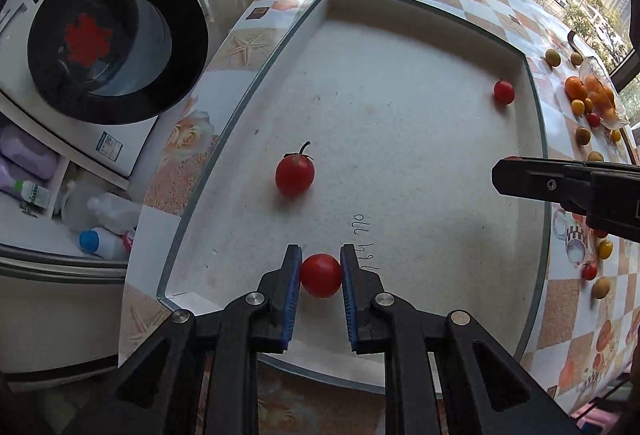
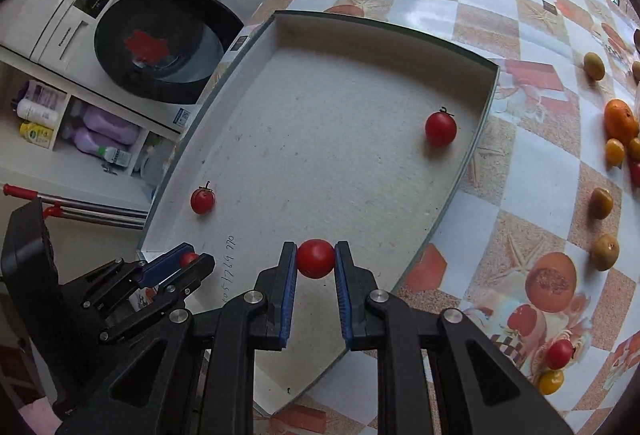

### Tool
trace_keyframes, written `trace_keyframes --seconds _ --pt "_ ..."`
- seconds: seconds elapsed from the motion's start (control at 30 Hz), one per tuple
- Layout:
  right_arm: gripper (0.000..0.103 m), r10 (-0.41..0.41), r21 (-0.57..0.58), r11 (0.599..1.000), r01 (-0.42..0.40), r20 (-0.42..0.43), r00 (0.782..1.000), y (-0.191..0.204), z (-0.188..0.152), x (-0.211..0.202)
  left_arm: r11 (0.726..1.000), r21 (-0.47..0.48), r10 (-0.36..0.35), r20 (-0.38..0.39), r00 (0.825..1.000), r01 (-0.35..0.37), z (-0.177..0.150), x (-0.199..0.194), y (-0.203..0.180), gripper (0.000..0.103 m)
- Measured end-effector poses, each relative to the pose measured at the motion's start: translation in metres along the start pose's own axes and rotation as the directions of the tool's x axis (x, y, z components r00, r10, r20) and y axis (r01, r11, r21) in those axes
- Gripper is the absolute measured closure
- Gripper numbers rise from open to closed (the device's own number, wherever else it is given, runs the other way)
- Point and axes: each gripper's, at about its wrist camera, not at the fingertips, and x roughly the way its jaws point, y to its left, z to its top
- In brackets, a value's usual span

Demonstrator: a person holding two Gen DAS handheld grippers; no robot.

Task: Organize fruits
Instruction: 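Carry both tomatoes over the grey tray and open both grippers, then reach to the fruit and grasp an orange-yellow tomato with the left gripper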

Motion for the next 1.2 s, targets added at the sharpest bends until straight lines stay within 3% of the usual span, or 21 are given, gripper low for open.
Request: trace_keyframes --seconds 0.13,0.2,0.23,0.27,0.3,0.4,0.53,0.73,1.0,1.2 --pt "0.083 -0.048 -0.031 0.998 0.047 -0.03 0.998 0.006 0.005 0.019 1.0 0.007 0.012 -0.006 1.0 -0.012 -0.003 0.004 0.001 0.082" --pt "0.082 -0.071 -0.041 0.997 0.069 -0.048 0.996 0.006 0.008 0.028 0.999 0.021 0.039 -0.003 0.999 -0.038 -0.002 0.004 0.0 0.074" --pt "0.082 -0.082 -0.046 0.996 0.08 -0.056 0.995 0.007 0.008 0.031 0.997 0.028 0.068 0.002 0.998 -0.068 -0.002 0.004 0.0 0.053" --pt "0.082 -0.085 -0.049 0.995 0.083 -0.053 0.995 0.006 0.009 0.033 0.997 0.029 0.072 -0.005 0.997 -0.072 0.0 0.006 0.001 0.024" --pt "0.082 -0.09 -0.06 0.994 0.087 -0.05 0.995 0.008 0.009 0.033 0.998 0.023 0.054 -0.011 0.999 -0.053 0.0 0.007 0.002 0.02" --pt "0.075 -0.081 -0.078 0.994 0.076 -0.058 0.995 0.01 0.011 0.035 0.999 0.014 0.031 -0.034 0.999 -0.03 0.001 0.012 0.003 0.02" --pt "0.029 -0.05 -0.044 0.998 0.049 -0.019 0.999 0.005 0.012 0.023 1.0 0.008 0.028 -0.046 0.999 -0.028 0.003 0.012 0.002 0.02" --pt "0.023 -0.021 0.02 1.0 0.02 0.074 0.997 -0.009 0.007 -0.016 0.998 0.063 0.023 -0.025 0.999 -0.021 0.004 -0.003 -0.019 0.02" --pt "0.023 -0.119 0.179 0.979 0.097 0.12 0.986 -0.079 -0.03 -0.065 0.984 0.175 -0.029 0.047 0.998 0.02 0.02 -0.031 -0.073 0.02" --pt "0.023 -0.227 0.32 0.929 0.184 0.102 0.969 -0.138 -0.079 -0.09 0.958 0.28 -0.09 0.07 0.993 0.067 0.038 -0.04 -0.118 0.02"
